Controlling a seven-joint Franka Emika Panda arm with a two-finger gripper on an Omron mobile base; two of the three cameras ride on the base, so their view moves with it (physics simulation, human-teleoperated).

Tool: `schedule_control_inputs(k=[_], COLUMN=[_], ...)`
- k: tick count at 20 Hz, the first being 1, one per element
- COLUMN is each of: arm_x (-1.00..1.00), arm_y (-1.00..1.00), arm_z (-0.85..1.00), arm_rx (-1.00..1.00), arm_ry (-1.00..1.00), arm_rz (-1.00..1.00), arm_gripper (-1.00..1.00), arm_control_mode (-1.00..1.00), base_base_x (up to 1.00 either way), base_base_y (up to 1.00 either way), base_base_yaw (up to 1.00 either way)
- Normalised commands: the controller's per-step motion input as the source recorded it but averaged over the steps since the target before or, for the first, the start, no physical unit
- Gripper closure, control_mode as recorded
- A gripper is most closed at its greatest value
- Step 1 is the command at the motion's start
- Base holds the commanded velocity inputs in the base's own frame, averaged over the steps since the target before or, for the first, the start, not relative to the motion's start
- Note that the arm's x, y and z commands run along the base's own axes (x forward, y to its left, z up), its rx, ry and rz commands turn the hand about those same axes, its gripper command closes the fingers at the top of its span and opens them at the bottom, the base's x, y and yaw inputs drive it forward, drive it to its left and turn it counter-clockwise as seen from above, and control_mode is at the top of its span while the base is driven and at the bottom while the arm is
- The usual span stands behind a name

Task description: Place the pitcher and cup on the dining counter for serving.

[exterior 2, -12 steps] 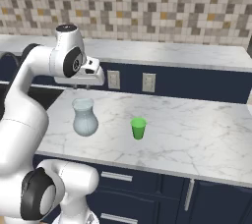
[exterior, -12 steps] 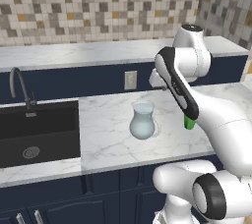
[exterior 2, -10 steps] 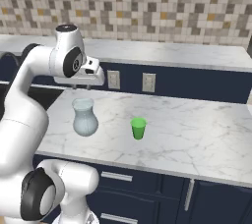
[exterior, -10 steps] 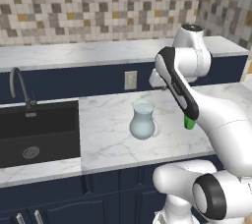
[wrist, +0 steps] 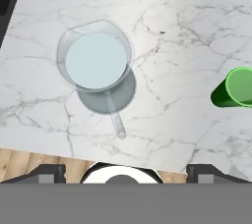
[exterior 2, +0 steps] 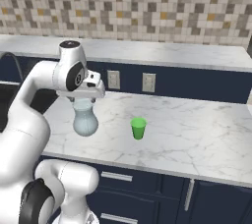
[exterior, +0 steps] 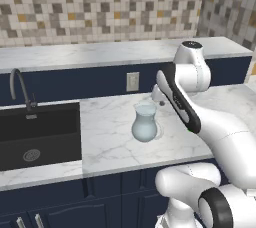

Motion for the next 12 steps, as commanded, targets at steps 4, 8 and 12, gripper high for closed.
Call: schedule_control_inputs(k=[4,8,12], arm_x=[0.0,0.03,0.09], arm_y=[0.02,0.0,0.01], arm_z=[-0.65,-0.66,-0.56], arm_rx=[0.0,0.0,0.0], arm_ry=[0.0,0.0,0.0], arm_rz=[0.08,0.13,0.15], arm_gripper=[-1.0,-1.0,-1.0], arm_control_mode=[-1.0,-1.0,-1.0], base_base_x=[0.0,0.0,0.0], base_base_y=[0.0,0.0,0.0], base_base_yaw=[0.0,0.0,0.0])
